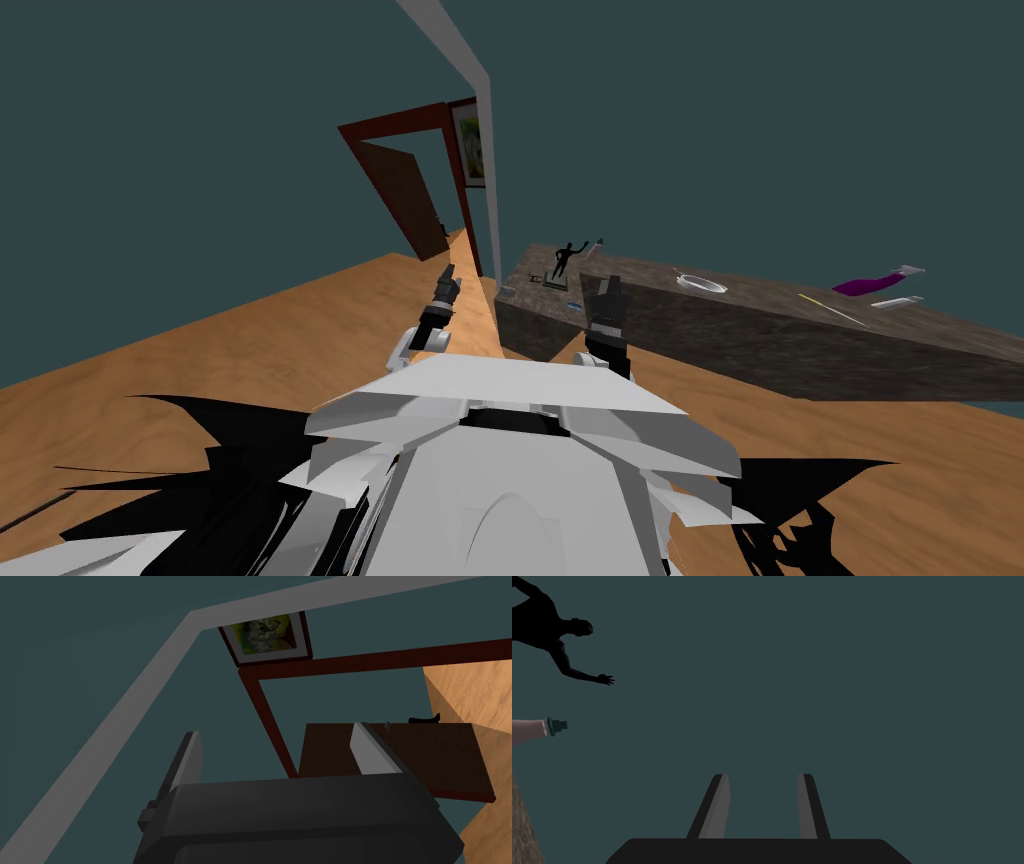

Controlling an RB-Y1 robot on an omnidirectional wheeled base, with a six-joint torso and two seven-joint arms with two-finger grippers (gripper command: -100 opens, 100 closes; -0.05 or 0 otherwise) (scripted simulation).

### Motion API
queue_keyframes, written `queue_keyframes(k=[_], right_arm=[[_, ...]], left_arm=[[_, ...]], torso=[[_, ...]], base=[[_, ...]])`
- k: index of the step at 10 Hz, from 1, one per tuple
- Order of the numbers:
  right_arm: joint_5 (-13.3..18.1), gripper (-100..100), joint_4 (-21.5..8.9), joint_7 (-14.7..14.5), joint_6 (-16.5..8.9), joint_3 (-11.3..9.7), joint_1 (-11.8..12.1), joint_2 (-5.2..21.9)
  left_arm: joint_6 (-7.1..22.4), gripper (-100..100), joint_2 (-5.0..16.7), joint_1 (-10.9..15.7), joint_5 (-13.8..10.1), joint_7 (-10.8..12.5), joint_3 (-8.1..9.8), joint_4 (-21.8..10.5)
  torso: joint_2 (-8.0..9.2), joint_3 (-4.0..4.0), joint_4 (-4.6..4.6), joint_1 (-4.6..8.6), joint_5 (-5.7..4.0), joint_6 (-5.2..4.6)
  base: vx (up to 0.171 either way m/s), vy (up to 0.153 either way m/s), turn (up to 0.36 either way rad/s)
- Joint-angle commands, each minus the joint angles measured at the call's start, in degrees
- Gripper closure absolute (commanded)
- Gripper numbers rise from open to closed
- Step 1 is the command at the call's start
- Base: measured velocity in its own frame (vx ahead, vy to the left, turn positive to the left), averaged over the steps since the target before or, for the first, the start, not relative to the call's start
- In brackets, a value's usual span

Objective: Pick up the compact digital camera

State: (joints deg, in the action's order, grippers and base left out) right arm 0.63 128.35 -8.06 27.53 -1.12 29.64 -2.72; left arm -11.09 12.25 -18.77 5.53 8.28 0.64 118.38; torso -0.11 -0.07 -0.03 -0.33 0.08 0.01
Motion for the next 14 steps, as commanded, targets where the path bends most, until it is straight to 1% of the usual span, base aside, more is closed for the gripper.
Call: queue_keyframes(k=[1, 2, 3, 4, 5, 6, 7, 8, 9, 10, 11, 12, 13, 14], right_arm=[[0.0, 0, 0.0, 0.0, 0.0, 0.0, 0.0, 0.0], [0.0, 0, 0.0, 0.0, 0.0, 0.0, 0.0, 0.0], [0.0, 0, 0.0, 0.0, 0.0, 0.0, 0.0, 0.0], [0.0, 0, 0.0, 0.0, 0.0, 0.0, 0.0, 0.0], [0.0, 0, 0.0, 0.0, 0.0, 0.0, 0.0, 0.0], [0.0, 0, 0.0, 0.0, 0.0, 0.0, 0.0, 0.0], [0.0, 0, 0.0, 0.0, 0.0, 0.0, 0.0, 0.0], [0.0, 0, 0.0, 0.0, 0.0, 0.0, 0.0, 0.0], [0.0, 0, 0.0, 0.0, 0.0, 0.0, 0.0, 0.0], [0.0, 0, 0.0, 0.0, 0.0, 0.0, 0.0, 0.0], [0.0, 0, 0.0, 0.0, 0.0, 0.0, 0.0, 0.0], [0.0, 0, 0.0, 0.0, 0.0, 0.0, 0.0, 0.0], [0.0, 0, 0.0, 0.0, 0.0, 0.0, 0.0, 0.0], [0.0, 0, 0.0, 0.0, 0.0, 0.0, 0.0, 0.0]], left_arm=[[2.0, -100, 0.3, 0.1, -0.1, 0.1, 0.21, -0.2], [4.2, -100, 1.1, 1.8, -0.2, 0.1, 0.88, -1.6], [5.7, -100, 1.1, 1.8, -0.2, 0.1, 0.88, -1.6], [6.3, -100, 1.1, 1.8, -0.2, 0.1, 0.88, -1.6], [8.7, -100, 1.9, 3.5, -0.4, 0.0, 1.57, -3.1], [10.1, -100, 1.9, 3.5, -0.4, 0.0, 1.57, -3.1], [10.8, -100, 1.9, 3.5, -0.4, 0.0, 1.57, -3.1], [13.1, -100, 2.6, 5.4, -0.6, -0.1, 2.25, -4.7], [14.7, -100, 2.6, 5.4, -0.6, -0.1, 2.25, -4.7], [15.5, -100, 2.6, 5.4, -0.6, -0.1, 2.25, -4.7], [17.4, -100, 3.1, 7.3, -0.8, -0.1, 2.93, -6.2], [19.2, -100, 3.1, 7.3, -0.8, -0.1, 2.93, -6.2], [20.3, -100, 3.1, 7.3, -0.8, -0.1, 2.93, -6.2], [22.3, -100, 3.6, 9.2, -1.1, -0.2, 3.61, -7.8]], torso=[[0.0, 0.0, 0.0, 0.0, 0.0, 0.0], [0.06, 0.03, 0.01, 0.12, -0.02, 0.0], [0.03, 0.02, 0.01, 0.06, -0.02, -0.02], [0.03, 0.02, 0.01, 0.06, -0.01, 0.0], [0.05, 0.03, 0.01, 0.19, -0.04, 0.0], [0.03, 0.02, 0.01, 0.14, -0.03, -0.01], [0.04, 0.03, 0.01, 0.1, -0.02, 0.0], [0.04, 0.03, 0.01, 0.18, -0.03, 0.0], [0.02, 0.01, 0.01, 0.07, -0.02, -0.01], [0.01, 0.01, 0.0, 0.06, -0.01, 0.01], [0.03, 0.02, 0.01, 0.2, -0.04, 0.0], [0.01, 0.01, 0.01, 0.16, -0.04, -0.02], [0.01, 0.01, 0.0, 0.15, -0.03, 0.0], [0.03, 0.02, 0.0, 0.22, -0.04, 0.0]], base=[[0.004, 0.05, 0.001], [0.012, 0.071, -0.043], [0.018, 0.075, -0.033], [0.01, 0.032, 0.005], [0.016, 0.052, -0.047], [0.01, 0.069, -0.031], [0.01, 0.04, 0.001], [0.018, 0.076, -0.056], [0.023, 0.076, -0.035], [0.014, 0.028, 0.006], [0.014, 0.049, -0.052], [0.021, 0.057, -0.045], [0.012, 0.032, 0.004], [0.018, 0.055, -0.06]])
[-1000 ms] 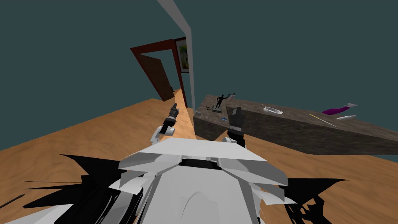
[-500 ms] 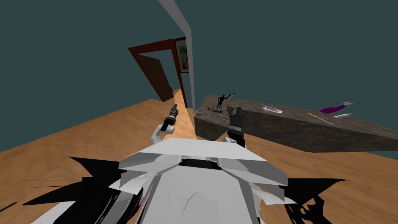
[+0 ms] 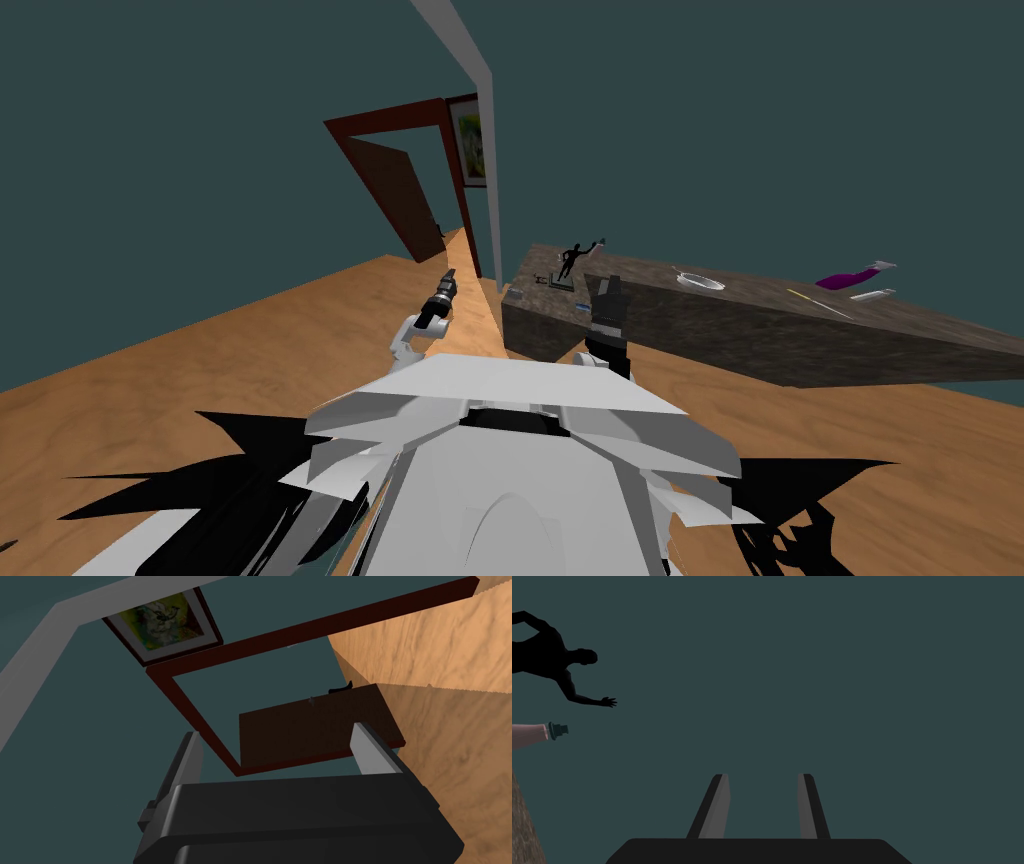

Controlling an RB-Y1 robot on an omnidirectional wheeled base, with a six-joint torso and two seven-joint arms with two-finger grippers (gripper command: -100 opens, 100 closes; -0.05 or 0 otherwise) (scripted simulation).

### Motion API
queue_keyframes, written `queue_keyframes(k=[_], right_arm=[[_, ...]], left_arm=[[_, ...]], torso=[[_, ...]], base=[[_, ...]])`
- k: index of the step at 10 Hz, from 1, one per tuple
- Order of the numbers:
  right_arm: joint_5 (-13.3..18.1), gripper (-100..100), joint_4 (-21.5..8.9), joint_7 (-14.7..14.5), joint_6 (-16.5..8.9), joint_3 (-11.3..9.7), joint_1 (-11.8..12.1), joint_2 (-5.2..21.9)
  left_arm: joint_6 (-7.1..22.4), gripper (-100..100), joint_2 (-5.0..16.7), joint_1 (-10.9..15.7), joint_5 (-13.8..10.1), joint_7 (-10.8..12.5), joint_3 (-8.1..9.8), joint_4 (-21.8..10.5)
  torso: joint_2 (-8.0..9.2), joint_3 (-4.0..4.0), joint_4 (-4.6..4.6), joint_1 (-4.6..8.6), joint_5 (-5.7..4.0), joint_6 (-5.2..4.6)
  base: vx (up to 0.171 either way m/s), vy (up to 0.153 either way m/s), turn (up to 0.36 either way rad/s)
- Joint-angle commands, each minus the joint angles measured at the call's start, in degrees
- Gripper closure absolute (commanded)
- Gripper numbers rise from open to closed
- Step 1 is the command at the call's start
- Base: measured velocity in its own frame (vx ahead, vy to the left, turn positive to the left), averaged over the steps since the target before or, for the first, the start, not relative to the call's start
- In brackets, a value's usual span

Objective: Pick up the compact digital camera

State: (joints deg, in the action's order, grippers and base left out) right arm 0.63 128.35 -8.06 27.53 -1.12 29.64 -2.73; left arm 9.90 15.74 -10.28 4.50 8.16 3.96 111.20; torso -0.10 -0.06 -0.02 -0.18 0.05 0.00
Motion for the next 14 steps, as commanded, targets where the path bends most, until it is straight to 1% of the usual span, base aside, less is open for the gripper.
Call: queue_keyframes(k=[1, 2, 3, 5, 6, 8, 9, 11, 12, 14], right_arm=[[0.0, 0, 0.0, 0.0, 0.0, 0.0, 0.0, 0.0], [0.0, 0, 0.0, 0.0, 0.0, 0.0, 0.0, 0.0], [0.0, 0, 0.0, 0.0, 0.0, 0.0, 0.0, 0.0], [0.0, 0, 0.0, 0.0, 0.0, 0.0, 0.0, 0.0], [0.0, 0, 0.0, 0.0, 0.0, 0.0, 0.0, 0.0], [0.0, 0, 0.0, 0.0, 0.0, 0.0, 0.0, 0.0], [0.0, 0, 0.0, 0.0, 0.0, 0.0, 0.0, 0.0], [0.0, 0, 0.0, 0.0, 0.0, 0.0, 0.0, 0.0], [0.0, 0, 0.0, 0.0, 0.0, 0.0, 0.0, 0.0], [0.0, 0, 0.0, 0.0, 0.0, 0.0, 0.0, 0.0]], left_arm=[[2.9, -100, 0.1, 0.7, -0.1, -0.1, 0.28, -0.7], [4.2, -100, 0.1, 0.7, -0.1, -0.1, 0.28, -0.7], [6.1, -100, 0.5, 2.8, -0.3, -0.1, 0.94, -2.3], [9.1, -100, 0.5, 2.8, -0.3, -0.1, 0.94, -2.3], [10.8, -100, 0.7, 4.8, -0.7, -0.2, 1.57, -3.8], [14.1, -100, 0.7, 4.8, -0.7, -0.2, 1.57, -3.8], [15.8, -100, 0.9, 6.9, -1.0, -0.3, 2.18, -5.4], [19.0, -100, 0.9, 6.9, -1.0, -0.3, 2.18, -5.4], [20.5, -100, 1.0, 9.0, -1.4, -0.4, 2.75, -7.0], [23.8, -100, 1.0, 9.0, -1.4, -0.4, 2.75, -7.0]], torso=[[0.0, 0.0, 0.0, 0.0, 0.0, 0.0], [0.01, 0.0, 0.0, -0.01, 0.01, 0.01], [0.03, 0.01, 0.0, 0.07, 0.0, 0.02], [-0.01, -0.01, -0.01, 0.0, 0.01, 0.02], [0.01, 0.0, 0.0, 0.1, -0.01, 0.02], [-0.01, -0.01, -0.01, 0.02, 0.01, 0.02], [0.03, 0.01, 0.0, 0.11, -0.01, 0.02], [-0.01, -0.01, -0.01, 0.06, 0.0, 0.02], [0.03, 0.01, 0.0, 0.13, -0.01, 0.03], [0.0, -0.01, -0.01, 0.09, -0.01, 0.02]], base=[[0.016, 0.061, -0.044], [0.009, 0.032, 0.003], [0.012, 0.053, -0.069], [0.019, 0.042, -0.019], [0.021, 0.048, -0.06], [0.014, 0.04, -0.029], [0.023, 0.041, -0.074], [0.014, 0.032, -0.021], [0.018, 0.034, -0.063], [0.014, 0.028, -0.03]])
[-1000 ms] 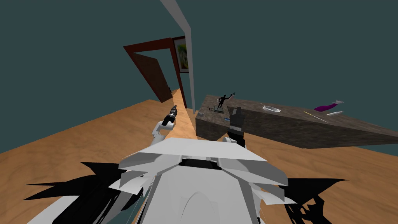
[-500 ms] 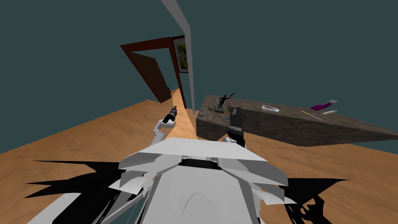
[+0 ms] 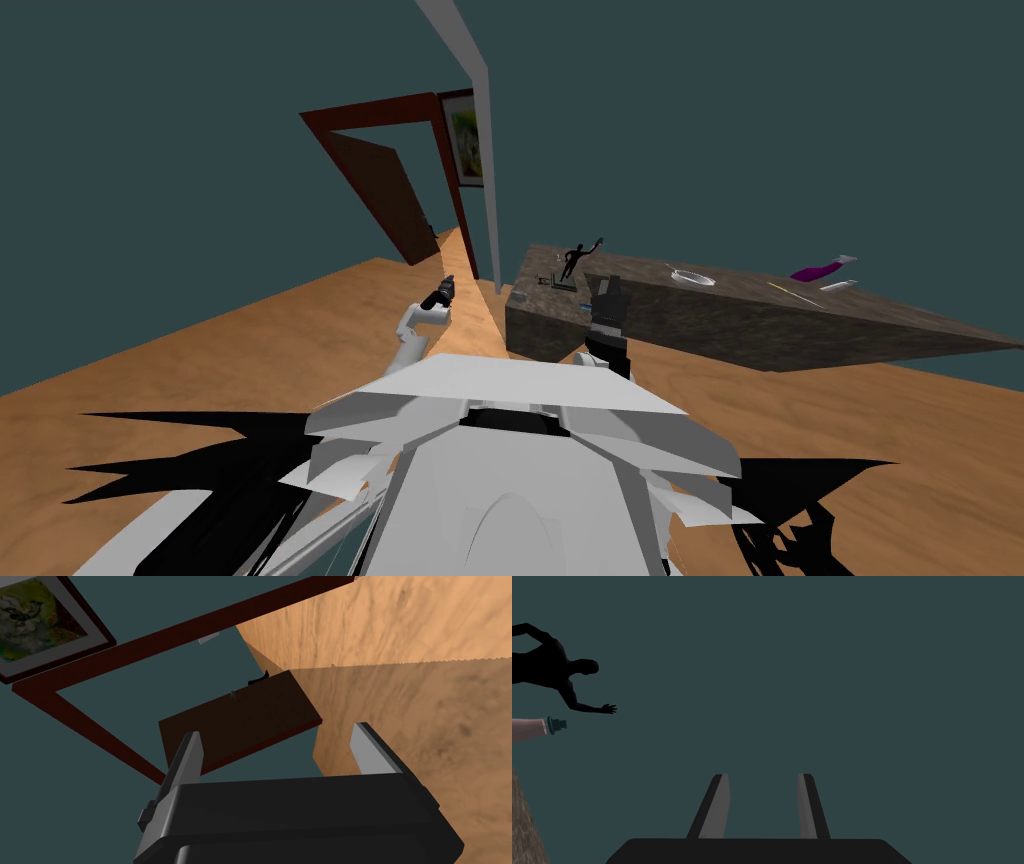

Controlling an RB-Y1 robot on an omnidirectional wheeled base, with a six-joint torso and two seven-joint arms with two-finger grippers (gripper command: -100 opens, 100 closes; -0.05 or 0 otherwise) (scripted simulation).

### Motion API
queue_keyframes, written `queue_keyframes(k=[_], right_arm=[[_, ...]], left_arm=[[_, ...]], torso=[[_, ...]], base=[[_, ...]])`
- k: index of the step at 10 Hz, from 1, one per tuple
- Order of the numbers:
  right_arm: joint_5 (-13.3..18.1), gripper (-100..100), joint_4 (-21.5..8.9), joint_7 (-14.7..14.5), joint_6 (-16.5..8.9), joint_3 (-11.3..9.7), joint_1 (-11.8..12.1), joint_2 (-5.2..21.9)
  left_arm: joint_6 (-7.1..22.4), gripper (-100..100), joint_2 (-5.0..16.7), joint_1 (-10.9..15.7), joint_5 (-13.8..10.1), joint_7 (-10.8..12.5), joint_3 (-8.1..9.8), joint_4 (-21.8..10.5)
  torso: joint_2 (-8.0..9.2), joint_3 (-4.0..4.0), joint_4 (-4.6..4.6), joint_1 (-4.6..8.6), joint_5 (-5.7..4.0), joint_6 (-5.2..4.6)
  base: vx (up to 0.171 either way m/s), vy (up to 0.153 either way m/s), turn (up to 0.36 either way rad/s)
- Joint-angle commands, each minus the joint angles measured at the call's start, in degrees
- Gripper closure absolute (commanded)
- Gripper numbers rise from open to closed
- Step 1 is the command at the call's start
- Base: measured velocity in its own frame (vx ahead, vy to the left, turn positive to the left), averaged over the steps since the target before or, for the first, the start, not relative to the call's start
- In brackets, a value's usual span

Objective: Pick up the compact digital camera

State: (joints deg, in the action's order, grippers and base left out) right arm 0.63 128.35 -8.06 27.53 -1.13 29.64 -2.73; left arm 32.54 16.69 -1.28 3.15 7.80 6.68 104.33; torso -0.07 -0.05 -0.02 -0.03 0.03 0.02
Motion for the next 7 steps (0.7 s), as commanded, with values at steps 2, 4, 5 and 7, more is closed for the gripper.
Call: queue_keyframes(k=[2, 4, 5, 7], right_arm=[[0.0, 0, 0.0, 0.0, 0.0, 0.0, 0.0, 0.0], [0.0, 0, 0.0, 0.0, 0.0, 0.0, 0.0, 0.0], [0.0, 0, 0.0, 0.0, 0.0, 0.0, 0.0, 0.0], [0.0, 0, 0.0, 0.0, 0.0, 0.0, 0.0, 0.0]], left_arm=[[4.6, -100, 0.0, 2.1, -0.5, -0.1, 0.57, -1.7], [7.9, -100, -0.1, 4.2, -0.9, -0.2, 1.07, -3.2], [9.4, -100, -0.1, 4.2, -0.9, -0.2, 1.07, -3.2], [12.4, -100, -0.2, 6.3, -1.4, -0.3, 1.54, -4.8]], torso=[[-0.03, -0.01, 0.0, -0.02, 0.0, -0.02], [0.0, 0.0, 0.0, 0.01, 0.0, 0.0], [-0.04, -0.02, 0.0, 0.0, -0.01, -0.02], [0.01, 0.0, 0.0, 0.03, -0.01, 0.01]], base=[[0.019, 0.028, -0.066], [0.016, 0.018, -0.038], [0.02, 0.023, -0.062], [0.009, 0.012, -0.041]])
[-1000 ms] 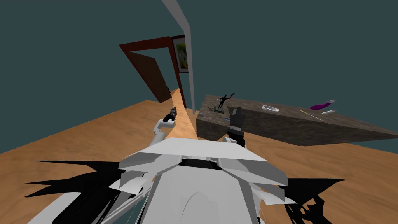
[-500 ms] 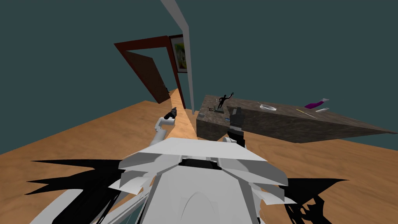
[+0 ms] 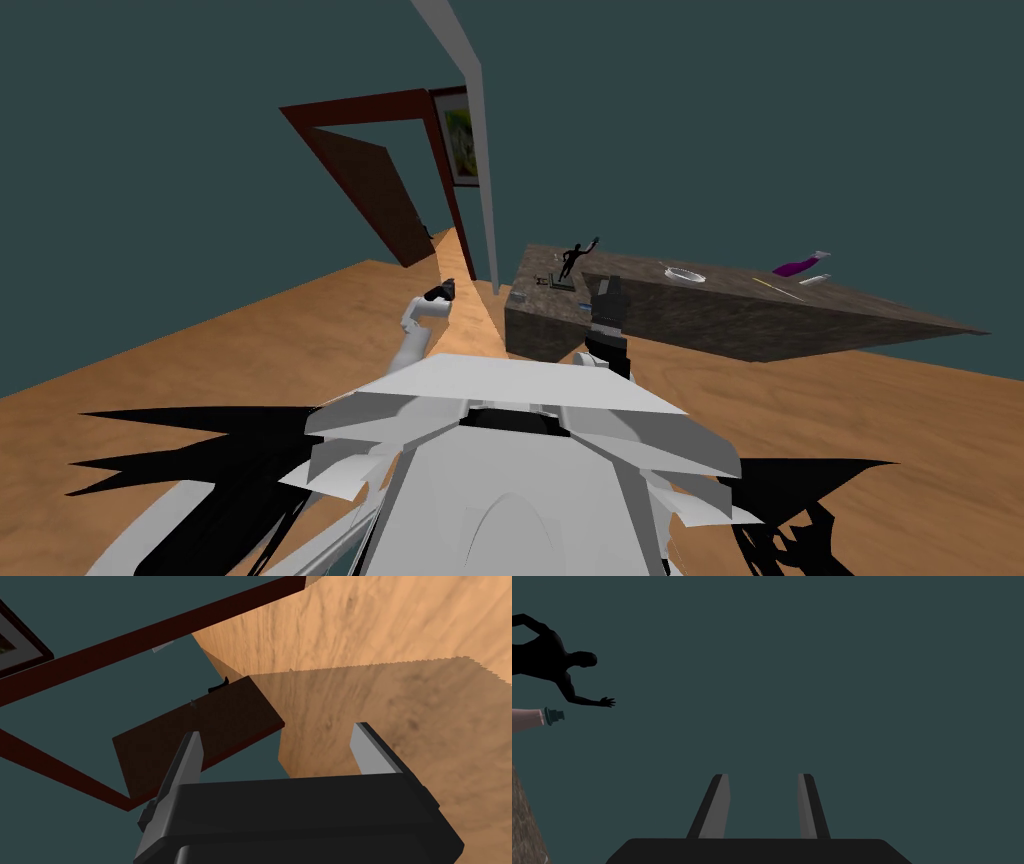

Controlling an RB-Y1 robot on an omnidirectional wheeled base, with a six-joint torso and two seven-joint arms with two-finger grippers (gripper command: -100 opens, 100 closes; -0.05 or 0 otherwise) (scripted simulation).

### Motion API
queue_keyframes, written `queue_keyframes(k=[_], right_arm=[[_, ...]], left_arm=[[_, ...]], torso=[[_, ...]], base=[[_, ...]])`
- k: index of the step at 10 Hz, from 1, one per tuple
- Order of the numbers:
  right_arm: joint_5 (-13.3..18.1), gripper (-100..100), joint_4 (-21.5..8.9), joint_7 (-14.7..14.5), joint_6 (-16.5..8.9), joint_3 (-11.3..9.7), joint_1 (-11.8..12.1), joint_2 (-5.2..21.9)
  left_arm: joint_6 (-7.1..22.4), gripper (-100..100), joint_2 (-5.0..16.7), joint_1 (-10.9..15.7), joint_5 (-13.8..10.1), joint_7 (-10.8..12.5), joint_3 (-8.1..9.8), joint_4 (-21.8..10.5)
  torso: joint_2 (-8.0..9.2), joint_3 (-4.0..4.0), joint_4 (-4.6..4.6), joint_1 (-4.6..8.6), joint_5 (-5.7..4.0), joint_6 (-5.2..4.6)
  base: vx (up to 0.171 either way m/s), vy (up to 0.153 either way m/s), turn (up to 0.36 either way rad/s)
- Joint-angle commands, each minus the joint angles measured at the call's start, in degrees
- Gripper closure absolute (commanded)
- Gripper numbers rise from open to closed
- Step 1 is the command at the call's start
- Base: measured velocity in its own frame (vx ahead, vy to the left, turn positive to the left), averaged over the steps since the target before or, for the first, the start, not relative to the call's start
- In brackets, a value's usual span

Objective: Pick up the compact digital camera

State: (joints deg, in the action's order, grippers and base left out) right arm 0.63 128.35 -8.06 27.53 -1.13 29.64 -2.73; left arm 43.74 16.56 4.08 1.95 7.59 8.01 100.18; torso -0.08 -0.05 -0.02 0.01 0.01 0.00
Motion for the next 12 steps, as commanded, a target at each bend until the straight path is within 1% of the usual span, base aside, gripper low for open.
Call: queue_keyframes(k=[1, 2, 3, 5, 6, 7, 8, 9, 10, 11, 12], right_arm=[[0.0, 0, 0.0, 0.0, 0.0, 0.0, 0.0, 0.0], [0.0, 0, 0.0, 0.0, 0.0, 0.0, 0.0, 0.0], [0.0, 0, 0.0, 0.0, 0.0, 0.0, 0.0, 0.0], [0.0, 0, 0.0, 0.0, 0.0, 0.0, 0.0, 0.0], [0.0, 0, 0.0, 0.0, 0.0, 0.0, 0.0, 0.0], [0.0, 0, 0.0, 0.0, 0.0, 0.0, 0.0, 0.0], [0.0, 0, 0.0, 0.0, 0.0, 0.0, 0.0, 0.0], [0.0, 0, 0.0, 0.0, 0.0, 0.0, 0.0, 0.0], [0.0, 0, 0.0, 0.0, 0.0, 0.0, 0.0, 0.0], [0.0, 0, 0.0, 0.0, 0.0, 0.0, 0.0, 0.0], [0.0, 0, 0.0, 0.0, 0.0, 0.0, 0.0, 0.0]], left_arm=[[2.9, -100, -0.1, 1.0, -0.2, -0.1, 0.21, -0.6], [4.6, -100, -0.1, 1.0, -0.2, -0.1, 0.21, -0.6], [6.1, -100, -0.3, 3.1, -0.7, -0.1, 0.63, -2.2], [9.2, -100, -0.3, 3.1, -0.7, -0.1, 0.63, -2.2], [11.1, -100, -0.6, 5.1, -1.3, -0.3, 1.0, -3.6], [12.8, -100, -0.6, 5.1, -1.3, -0.3, 1.0, -3.6], [13.7, -100, -0.6, 5.1, -1.3, -0.3, 1.0, -3.6], [15.9, -100, -0.8, 7.1, -1.8, -0.4, 1.34, -5.1], [17.4, -100, -0.8, 7.1, -1.8, -0.4, 1.34, -5.1], [18.1, -100, -0.8, 7.1, -1.8, -0.4, 1.34, -5.1], [20.3, -100, -1.2, 9.1, -2.4, -0.5, 1.63, -6.5]], torso=[[0.0, 0.0, 0.0, 0.0, 0.0, 0.0], [-0.01, -0.01, -0.01, 0.0, 0.0, 0.03], [0.02, 0.0, -0.01, 0.01, 0.0, 0.04], [-0.01, -0.01, -0.01, 0.01, 0.0, 0.03], [0.03, 0.01, 0.0, 0.03, 0.0, 0.04], [0.0, 0.0, 0.0, 0.05, -0.01, 0.0], [-0.01, -0.01, -0.01, 0.05, -0.01, 0.03], [0.02, 0.0, -0.01, 0.05, -0.01, 0.04], [-0.01, -0.01, -0.01, 0.09, -0.02, 0.01], [-0.01, -0.01, -0.01, 0.08, -0.01, 0.04], [0.02, 0.01, 0.0, 0.06, -0.01, 0.04]], base=[[0.018, 0.016, -0.061], [0.01, 0.009, 0.009], [0.019, 0.011, -0.08], [0.013, 0.008, -0.03], [0.015, 0.001, -0.086], [0.018, 0.004, -0.058], [0.01, 0.001, 0.002], [0.018, -0.009, -0.091], [0.019, -0.005, -0.058], [0.009, -0.001, 0.004], [0.017, -0.011, -0.088]])
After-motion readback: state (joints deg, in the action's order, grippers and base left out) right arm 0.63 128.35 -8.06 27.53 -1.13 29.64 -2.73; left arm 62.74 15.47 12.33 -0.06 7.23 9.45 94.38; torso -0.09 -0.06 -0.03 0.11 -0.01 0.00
